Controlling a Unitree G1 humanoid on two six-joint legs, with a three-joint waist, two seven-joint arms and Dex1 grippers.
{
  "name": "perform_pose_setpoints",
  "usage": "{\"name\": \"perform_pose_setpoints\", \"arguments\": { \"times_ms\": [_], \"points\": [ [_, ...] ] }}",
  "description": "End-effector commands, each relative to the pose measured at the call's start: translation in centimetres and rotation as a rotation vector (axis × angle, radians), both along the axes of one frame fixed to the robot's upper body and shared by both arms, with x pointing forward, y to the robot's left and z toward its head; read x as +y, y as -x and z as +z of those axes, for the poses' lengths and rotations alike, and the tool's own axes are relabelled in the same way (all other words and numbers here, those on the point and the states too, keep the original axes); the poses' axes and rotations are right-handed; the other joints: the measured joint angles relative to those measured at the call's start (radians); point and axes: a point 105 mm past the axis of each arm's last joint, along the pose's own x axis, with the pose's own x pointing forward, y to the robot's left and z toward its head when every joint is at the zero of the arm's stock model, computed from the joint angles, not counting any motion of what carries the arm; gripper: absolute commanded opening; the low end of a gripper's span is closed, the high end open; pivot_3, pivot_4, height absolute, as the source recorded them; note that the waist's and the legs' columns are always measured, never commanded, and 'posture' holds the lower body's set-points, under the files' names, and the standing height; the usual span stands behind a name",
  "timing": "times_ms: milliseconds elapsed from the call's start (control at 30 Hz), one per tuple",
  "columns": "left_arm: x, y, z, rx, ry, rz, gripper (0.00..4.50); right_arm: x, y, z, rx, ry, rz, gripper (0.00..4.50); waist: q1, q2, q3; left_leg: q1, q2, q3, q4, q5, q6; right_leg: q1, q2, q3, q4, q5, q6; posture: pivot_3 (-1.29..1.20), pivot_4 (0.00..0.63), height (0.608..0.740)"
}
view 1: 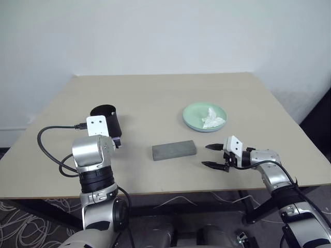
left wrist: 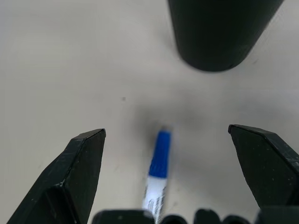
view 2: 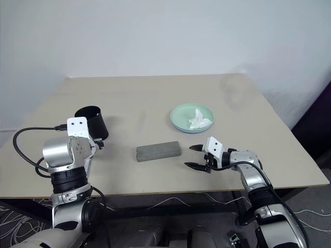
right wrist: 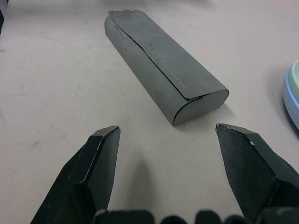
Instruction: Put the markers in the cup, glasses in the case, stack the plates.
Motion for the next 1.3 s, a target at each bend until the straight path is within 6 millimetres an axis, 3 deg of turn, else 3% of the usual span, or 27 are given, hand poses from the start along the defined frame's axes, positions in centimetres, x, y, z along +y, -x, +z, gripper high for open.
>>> {"name": "perform_pose_setpoints", "arguments": {
  "times_ms": [33, 367, 400, 500, 833, 1067, 1200, 1300],
  "points": [
    [0.6, 0.2, 0.0, -0.005, 0.006, 0.026, 4.48, 0.1, -0.5, 1.1, -0.047, -0.013, 0.000, 3.56, -0.001, 0.000, 0.000, 0.000, 0.000, 0.000, 0.000, 0.000, 0.000, 0.000, 0.000, 0.000, 0.000, 0.000, 0.000, 0.00, 0.000, 0.736],
    [2.3, 0.8, -1.5, 0.008, 0.059, 0.054, 4.48, 0.2, -0.5, 1.1, -0.052, -0.014, 0.003, 3.56, -0.001, 0.000, 0.000, 0.000, 0.000, 0.000, -0.001, 0.000, 0.000, 0.000, 0.000, 0.000, 0.000, 0.000, 0.000, 0.00, 0.000, 0.736],
    [2.5, 0.9, -1.6, 0.009, 0.061, 0.057, 4.31, 0.2, -0.5, 1.1, -0.052, -0.014, 0.002, 3.56, -0.001, 0.000, 0.000, 0.000, 0.000, 0.000, -0.001, 0.000, 0.000, 0.000, 0.000, 0.000, 0.000, 0.000, 0.000, 0.00, 0.000, 0.736],
    [2.7, 0.9, -1.7, -0.001, 0.066, 0.056, 3.53, 0.1, -0.5, 1.1, -0.052, -0.012, 0.002, 3.56, -0.001, 0.000, 0.000, 0.000, 0.000, 0.000, -0.001, 0.000, 0.000, 0.000, 0.000, 0.000, 0.000, 0.000, 0.000, 0.00, 0.000, 0.736],
    [2.2, 0.6, -1.5, -0.020, 0.078, 0.039, 0.02, 0.2, -0.5, 1.2, -0.054, -0.013, 0.002, 3.56, -0.001, 0.000, 0.000, 0.000, 0.000, 0.000, -0.001, 0.000, 0.000, 0.000, 0.000, 0.000, 0.000, 0.000, 0.000, 0.00, 0.000, 0.736],
    [1.4, 0.0, -1.0, -0.043, 0.070, -0.019, 0.02, 0.2, -0.6, 1.3, -0.056, -0.013, -0.001, 3.56, -0.001, 0.000, 0.000, 0.000, 0.000, 0.000, -0.001, 0.000, 0.000, 0.000, 0.000, 0.000, 0.000, 0.000, 0.000, 0.00, 0.000, 0.736],
    [-3.4, -2.0, 1.1, -0.198, 0.137, -0.316, 0.02, 0.2, -0.6, 1.3, -0.056, -0.013, -0.003, 3.56, 0.001, 0.000, 0.000, -0.001, 0.000, 0.000, -0.001, 0.000, 0.000, 0.000, -0.001, 0.000, 0.000, 0.000, 0.000, 0.00, 0.000, 0.736],
    [-5.6, -2.5, 2.1, -0.271, 0.146, -0.448, 0.02, 0.2, -0.7, 1.3, -0.056, -0.013, -0.004, 3.56, 0.000, 0.000, 0.000, -0.001, 0.000, 0.001, -0.001, 0.000, 0.000, 0.000, -0.001, 0.000, -0.001, 0.000, 0.000, 0.00, 0.000, 0.736]
  ]
}}
